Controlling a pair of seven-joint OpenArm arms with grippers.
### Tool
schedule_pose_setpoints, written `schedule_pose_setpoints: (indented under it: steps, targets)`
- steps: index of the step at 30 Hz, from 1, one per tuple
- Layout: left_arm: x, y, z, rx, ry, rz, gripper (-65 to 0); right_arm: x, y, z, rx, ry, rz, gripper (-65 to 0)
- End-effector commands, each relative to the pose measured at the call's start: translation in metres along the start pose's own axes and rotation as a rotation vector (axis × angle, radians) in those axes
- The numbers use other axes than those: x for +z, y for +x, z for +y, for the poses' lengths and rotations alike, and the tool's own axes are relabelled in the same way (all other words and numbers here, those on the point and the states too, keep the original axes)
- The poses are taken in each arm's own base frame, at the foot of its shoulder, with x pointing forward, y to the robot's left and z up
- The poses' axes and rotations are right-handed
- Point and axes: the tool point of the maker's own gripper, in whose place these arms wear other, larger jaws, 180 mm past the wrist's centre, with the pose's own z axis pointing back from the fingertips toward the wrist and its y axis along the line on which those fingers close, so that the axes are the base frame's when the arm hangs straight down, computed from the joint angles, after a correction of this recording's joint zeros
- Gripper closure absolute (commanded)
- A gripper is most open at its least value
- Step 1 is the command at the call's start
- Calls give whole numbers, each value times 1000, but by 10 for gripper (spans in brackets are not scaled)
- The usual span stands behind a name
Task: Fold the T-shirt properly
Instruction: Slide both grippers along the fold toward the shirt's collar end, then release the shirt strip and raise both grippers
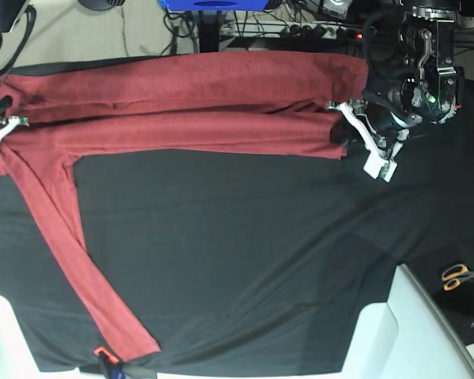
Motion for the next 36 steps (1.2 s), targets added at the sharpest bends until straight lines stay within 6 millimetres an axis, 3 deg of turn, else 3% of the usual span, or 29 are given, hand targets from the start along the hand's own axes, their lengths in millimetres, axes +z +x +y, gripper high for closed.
schedule_pose_setpoints:
  steps: [1,5,10,36]
  targets:
    - [4,10,2,-12,3,-34,0,3,14,-13,8,-29,-38,-3]
    - [6,5,3,-5,8,-28,0,0,13,-4,29,-10,-29,-6]
    - [8,-1,4,0,12,-16,0,-7,-4,2,19,12,16,-5]
    - [7,-22,0,13,5,28,0,-7,-3,3,14,11,13,-9]
